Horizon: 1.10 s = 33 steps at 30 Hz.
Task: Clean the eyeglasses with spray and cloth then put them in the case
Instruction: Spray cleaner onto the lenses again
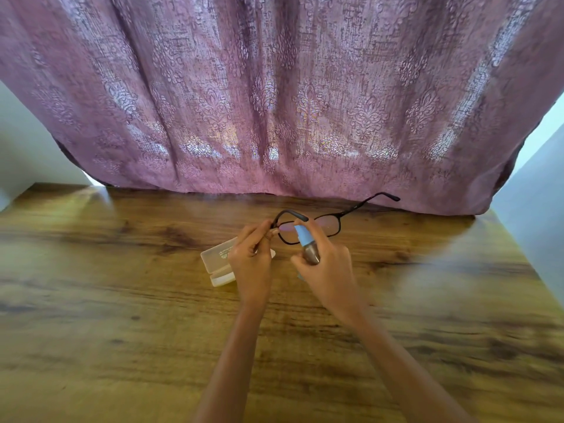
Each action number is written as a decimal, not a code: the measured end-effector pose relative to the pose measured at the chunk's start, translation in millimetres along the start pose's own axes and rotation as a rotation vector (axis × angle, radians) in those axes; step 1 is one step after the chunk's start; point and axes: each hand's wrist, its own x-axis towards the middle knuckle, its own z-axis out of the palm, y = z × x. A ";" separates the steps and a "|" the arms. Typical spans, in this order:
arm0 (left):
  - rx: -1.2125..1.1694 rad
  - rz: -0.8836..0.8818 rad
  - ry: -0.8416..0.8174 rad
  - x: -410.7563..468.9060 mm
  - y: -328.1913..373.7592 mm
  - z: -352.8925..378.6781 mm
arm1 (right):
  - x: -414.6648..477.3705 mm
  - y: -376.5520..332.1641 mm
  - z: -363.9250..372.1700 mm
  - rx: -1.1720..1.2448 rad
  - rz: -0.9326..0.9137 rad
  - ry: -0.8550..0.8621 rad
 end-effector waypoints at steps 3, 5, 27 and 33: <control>-0.008 -0.022 0.005 1.0 -2.9 0.0 | -0.5 3.0 -2.2 0.017 0.045 0.039; -0.001 -0.021 0.015 1.2 -2.6 0.2 | -1.3 9.5 -6.7 0.067 0.054 0.002; 0.040 -0.073 0.034 0.2 -17.1 5.1 | -32.7 119.3 -8.1 0.010 0.419 0.150; 0.042 -0.084 0.034 -1.9 -19.1 4.1 | -43.8 128.3 -3.9 0.007 0.590 0.191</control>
